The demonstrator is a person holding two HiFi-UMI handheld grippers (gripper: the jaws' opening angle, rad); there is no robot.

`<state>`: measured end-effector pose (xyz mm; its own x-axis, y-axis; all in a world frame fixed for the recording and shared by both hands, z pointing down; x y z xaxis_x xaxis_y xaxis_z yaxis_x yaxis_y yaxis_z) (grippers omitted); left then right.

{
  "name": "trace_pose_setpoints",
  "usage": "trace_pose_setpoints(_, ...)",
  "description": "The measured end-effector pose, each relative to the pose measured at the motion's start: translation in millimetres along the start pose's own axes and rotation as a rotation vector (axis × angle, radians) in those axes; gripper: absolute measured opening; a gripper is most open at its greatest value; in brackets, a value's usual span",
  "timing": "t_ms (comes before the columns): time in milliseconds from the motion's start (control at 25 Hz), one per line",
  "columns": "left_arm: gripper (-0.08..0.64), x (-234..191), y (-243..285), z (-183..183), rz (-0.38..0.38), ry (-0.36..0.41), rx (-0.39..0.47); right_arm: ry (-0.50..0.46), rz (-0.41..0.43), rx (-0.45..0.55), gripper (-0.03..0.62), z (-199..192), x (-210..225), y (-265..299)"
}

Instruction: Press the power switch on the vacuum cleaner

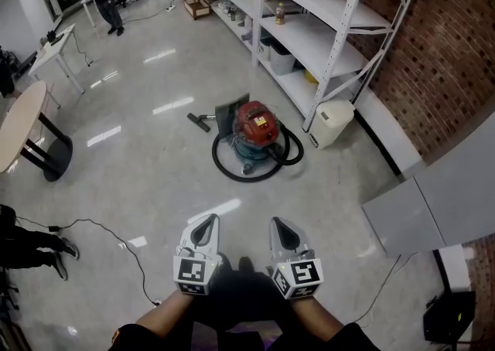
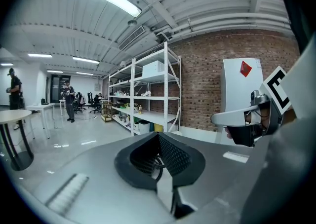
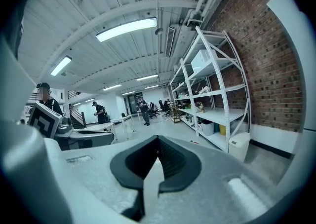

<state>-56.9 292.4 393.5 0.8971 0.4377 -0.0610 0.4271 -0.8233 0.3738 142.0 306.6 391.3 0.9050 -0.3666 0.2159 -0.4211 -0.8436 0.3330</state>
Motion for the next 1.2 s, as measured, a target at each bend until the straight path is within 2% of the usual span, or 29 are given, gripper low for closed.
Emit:
trace_pose_setpoints(320, 0.015, -4, 17, -4, 0.006, 0.027, -0.004, 0.016, -0.011, -0.008, -0.008, -2, 13, 14)
trace_pose_setpoints(640, 0.015, -18, 63, 4, -0.048, 0.017, 0.014, 0.016, -0.068, -0.036, -0.008, 0, 34, 42)
trace_pose_setpoints(1200, 0.015, -97, 171, 20, -0.118, 0.001, -0.055, 0.040, -0.153, -0.116, -0.008, 29, 62, 155)
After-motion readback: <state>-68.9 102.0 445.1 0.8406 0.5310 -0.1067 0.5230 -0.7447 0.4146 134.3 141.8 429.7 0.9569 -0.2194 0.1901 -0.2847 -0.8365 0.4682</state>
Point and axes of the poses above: the fingertips, and each gripper's own axes: y forward along the fingers, x to its right, z out of its top, the point moved 7 cm from there along -y, backward along the fingers, and after that the axes turned 7 degrees about -x, right-handed, at the moved point
